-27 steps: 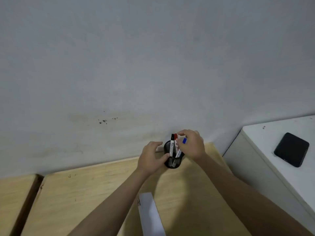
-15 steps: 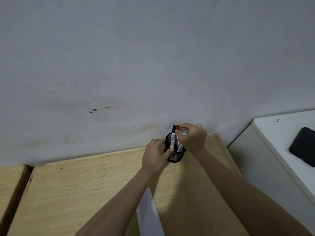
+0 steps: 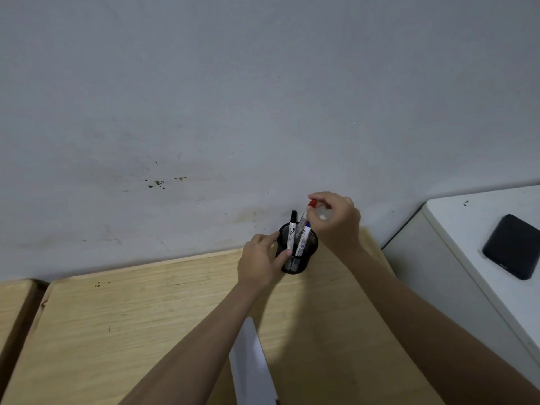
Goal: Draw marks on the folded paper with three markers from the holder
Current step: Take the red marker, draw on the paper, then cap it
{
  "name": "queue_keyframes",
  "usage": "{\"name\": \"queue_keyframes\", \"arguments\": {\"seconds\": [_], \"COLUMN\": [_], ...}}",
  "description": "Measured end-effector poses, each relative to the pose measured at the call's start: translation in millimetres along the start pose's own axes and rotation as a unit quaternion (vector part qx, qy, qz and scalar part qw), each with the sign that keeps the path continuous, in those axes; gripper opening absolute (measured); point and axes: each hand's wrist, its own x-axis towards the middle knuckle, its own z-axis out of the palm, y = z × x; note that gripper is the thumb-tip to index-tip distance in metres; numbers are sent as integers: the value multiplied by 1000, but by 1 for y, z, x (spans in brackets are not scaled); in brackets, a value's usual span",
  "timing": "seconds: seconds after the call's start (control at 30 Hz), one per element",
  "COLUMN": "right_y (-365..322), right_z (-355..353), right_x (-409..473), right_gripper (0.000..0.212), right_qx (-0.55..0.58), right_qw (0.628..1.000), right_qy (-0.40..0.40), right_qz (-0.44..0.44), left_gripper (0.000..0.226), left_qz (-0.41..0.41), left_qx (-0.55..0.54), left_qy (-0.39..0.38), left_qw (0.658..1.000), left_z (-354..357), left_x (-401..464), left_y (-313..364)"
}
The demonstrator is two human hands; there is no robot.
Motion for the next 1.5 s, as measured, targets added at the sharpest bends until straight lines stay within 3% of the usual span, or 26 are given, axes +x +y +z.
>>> {"name": "queue_keyframes", "arguments": {"seconds": [0.17,0.3,0.37,0.47,0.6,0.67,0.83,1.13,1.3,1.4,1.5], "right_y": [-26,-27,-24,-25,-21,-18,-18,-22,-27,-29,-32], "right_z": [-49,-59,-53,-39,-11,4,29,35,24,13,1], "right_x": [4,-18,-34,-56,-83,-92,-112,-154,-173,-170,-166], "right_gripper": [12,10,15,24,20,18,15,13,7,8,18], "right_qx": [75,128,211,364,493,520,508,507,482,478,423], "right_qw": [996,980,948,872,796,779,806,822,837,847,890], "right_qy": [48,83,81,66,17,-8,-58,-118,-136,-116,-108], "right_qz": [4,131,224,319,352,351,300,231,222,201,129], "left_gripper": [55,54,52,43,19,15,15,27,33,25,19], "left_qz": [-11,-13,-7,23,69,69,90,154,163,149,131], "left_qx": [47,65,60,-5,-148,-198,-246,-332,-327,-307,-297], "left_qy": [-21,-41,-36,24,84,78,64,49,40,45,47], "left_qw": [999,997,998,999,983,975,963,929,930,939,945], "left_z": [-6,-10,-11,-15,-25,-31,-33,-26,-32,-36,-36], "left_x": [0,-2,-2,-6,-19,-25,-39,-82,-110,-122,-134], "left_y": [9,14,13,11,14,13,-10,-31,-25,-22,-20]}}
